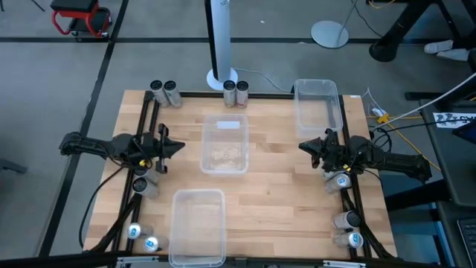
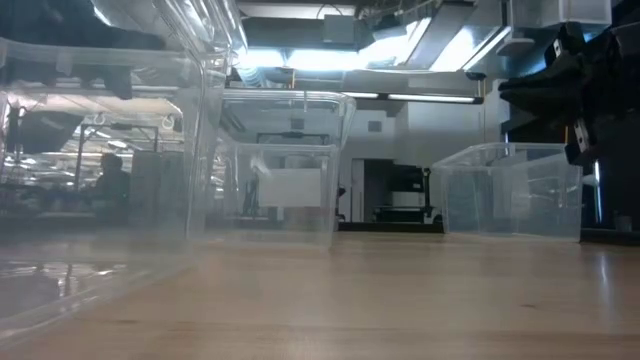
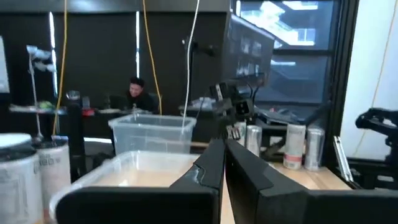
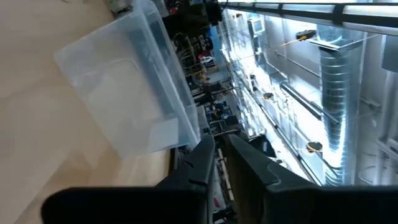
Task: Sort soda cans
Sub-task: Move middle left bin to the center of the table
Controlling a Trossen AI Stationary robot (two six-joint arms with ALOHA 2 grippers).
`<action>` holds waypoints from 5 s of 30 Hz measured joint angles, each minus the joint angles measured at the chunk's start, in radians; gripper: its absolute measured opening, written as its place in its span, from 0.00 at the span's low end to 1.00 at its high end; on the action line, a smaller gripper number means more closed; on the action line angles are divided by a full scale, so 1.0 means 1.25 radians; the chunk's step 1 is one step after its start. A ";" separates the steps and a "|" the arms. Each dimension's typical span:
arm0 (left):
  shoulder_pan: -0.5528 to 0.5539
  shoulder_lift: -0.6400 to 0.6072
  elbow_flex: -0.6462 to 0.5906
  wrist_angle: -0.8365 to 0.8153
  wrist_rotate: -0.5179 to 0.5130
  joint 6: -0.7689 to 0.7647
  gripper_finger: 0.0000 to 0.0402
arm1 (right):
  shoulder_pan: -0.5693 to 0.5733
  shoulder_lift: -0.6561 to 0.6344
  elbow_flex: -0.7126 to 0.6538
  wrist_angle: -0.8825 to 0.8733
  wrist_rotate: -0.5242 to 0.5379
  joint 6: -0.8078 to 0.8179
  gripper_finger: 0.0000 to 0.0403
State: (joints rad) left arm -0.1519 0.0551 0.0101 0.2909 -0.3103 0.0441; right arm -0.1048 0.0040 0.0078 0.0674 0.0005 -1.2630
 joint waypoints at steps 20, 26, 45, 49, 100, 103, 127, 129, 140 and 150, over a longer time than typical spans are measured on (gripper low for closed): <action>0.135 0.413 0.388 -0.228 -0.001 0.007 0.02 | 0.000 0.000 0.005 0.086 0.056 -0.001 0.11; 0.139 0.622 0.591 -0.428 0.018 0.007 0.02 | 0.000 0.000 0.006 0.074 0.056 -0.020 0.11; 0.037 0.899 0.873 -0.668 0.175 -0.116 0.02 | 0.000 0.000 0.007 0.070 -0.018 0.040 0.11; -0.042 0.900 0.873 -0.735 0.180 -0.206 0.02 | 0.000 0.000 0.007 0.070 -0.037 0.043 0.11; 0.044 1.305 1.005 -0.720 0.229 -0.096 0.54 | 0.000 0.000 0.009 -0.014 -0.070 0.088 0.11; 0.044 1.304 1.005 -0.697 0.229 -0.062 0.46 | 0.000 0.000 0.009 -0.014 -0.036 0.101 0.11; 0.012 1.303 1.076 -0.447 0.242 -0.079 0.05 | 0.000 0.000 0.099 -0.081 0.030 0.128 0.11; -0.004 1.303 1.077 -0.416 0.249 -0.081 0.05 | 0.000 0.000 0.108 -0.097 0.030 0.128 0.11; -0.127 1.346 1.077 -0.272 0.246 -0.157 0.05 | 0.000 0.000 0.114 -0.117 0.031 0.134 0.11; -0.180 1.440 1.091 -0.242 0.241 -0.149 0.06 | 0.000 0.000 0.114 -0.121 0.041 0.146 0.11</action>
State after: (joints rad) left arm -0.3764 1.8554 1.3739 -0.0117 -0.0088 -0.1423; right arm -0.1051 0.0040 0.1501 -0.0836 0.0523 -1.0805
